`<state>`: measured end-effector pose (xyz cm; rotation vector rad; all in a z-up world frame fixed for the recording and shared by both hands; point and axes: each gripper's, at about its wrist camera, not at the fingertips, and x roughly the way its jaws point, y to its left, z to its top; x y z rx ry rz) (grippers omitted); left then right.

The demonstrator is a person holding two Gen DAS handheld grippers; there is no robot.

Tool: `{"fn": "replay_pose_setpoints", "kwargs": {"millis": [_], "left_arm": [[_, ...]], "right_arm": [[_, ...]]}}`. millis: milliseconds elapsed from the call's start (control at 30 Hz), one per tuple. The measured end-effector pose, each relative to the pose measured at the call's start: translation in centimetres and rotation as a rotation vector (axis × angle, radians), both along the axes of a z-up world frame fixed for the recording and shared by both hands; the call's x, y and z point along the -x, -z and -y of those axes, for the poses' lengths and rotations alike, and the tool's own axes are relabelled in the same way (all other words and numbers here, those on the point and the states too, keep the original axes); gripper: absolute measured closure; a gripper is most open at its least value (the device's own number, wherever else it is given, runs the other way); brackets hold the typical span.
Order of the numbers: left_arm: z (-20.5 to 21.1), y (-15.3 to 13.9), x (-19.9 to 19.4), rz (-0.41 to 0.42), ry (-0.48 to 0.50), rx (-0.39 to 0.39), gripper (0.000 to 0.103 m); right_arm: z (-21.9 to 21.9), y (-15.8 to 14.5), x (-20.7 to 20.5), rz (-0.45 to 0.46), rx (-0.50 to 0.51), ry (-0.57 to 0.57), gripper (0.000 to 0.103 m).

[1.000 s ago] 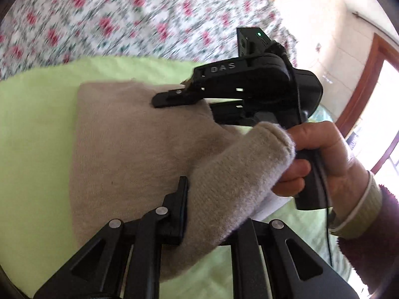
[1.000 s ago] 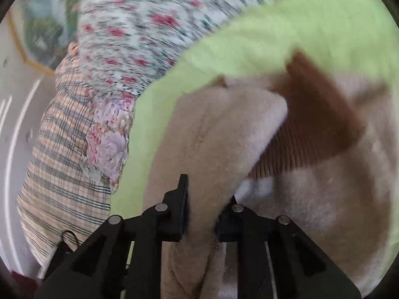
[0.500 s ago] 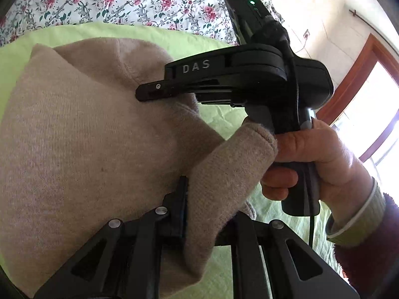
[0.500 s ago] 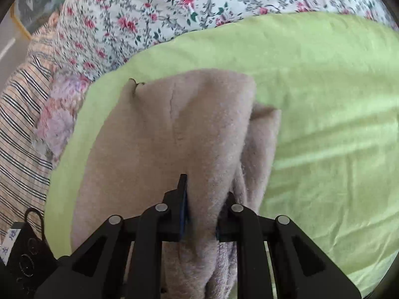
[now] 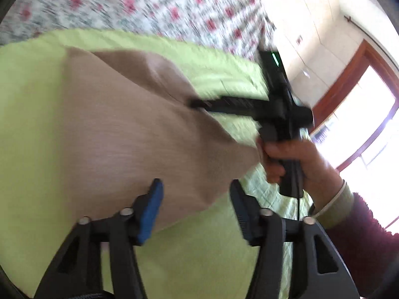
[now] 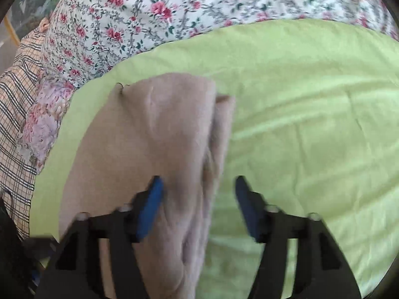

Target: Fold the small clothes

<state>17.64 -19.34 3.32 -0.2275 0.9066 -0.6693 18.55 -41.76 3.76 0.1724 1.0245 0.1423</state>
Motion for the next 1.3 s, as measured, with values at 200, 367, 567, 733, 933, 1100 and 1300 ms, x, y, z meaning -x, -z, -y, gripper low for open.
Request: {"fn": "replay_pose_setpoints", "kwargs": {"millis": [200, 367, 567, 733, 933, 1100, 1300], "left_arm": [[-6.7, 0.3, -4.3, -0.103, -0.177, 0.047, 0.021], [-8.0, 3.9, -8.8, -0.272, -0.166, 0.133, 0.021], [-7.3, 6.8, -11.5, -0.339, -0.138, 0.158, 0.019], [-6.9, 7.0, -11.9, -0.298, -0.113, 0.137, 0.038], [-7.2, 4.2, -9.7, -0.169, -0.073, 0.071, 0.059], [-13.2, 0.2, -4.9, -0.076, -0.099, 0.077, 0.059], [-22.0, 0.6, 0.6, -0.113, -0.178, 0.052, 0.059]], "right_arm": [[1.2, 1.2, 0.5, -0.043, -0.179, 0.024, 0.038], [1.4, 2.5, -0.3, -0.077, -0.229, 0.035, 0.038], [1.0, 3.2, -1.0, -0.091, -0.241, 0.027, 0.038], [0.4, 3.9, -1.6, -0.117, -0.256, 0.015, 0.058], [-2.3, 2.2, 0.0, -0.055, -0.290, 0.017, 0.073], [-8.2, 0.6, 2.8, 0.003, -0.384, -0.081, 0.074], [-15.7, 2.6, 4.1, -0.026, -0.418, -0.199, 0.074]]}}
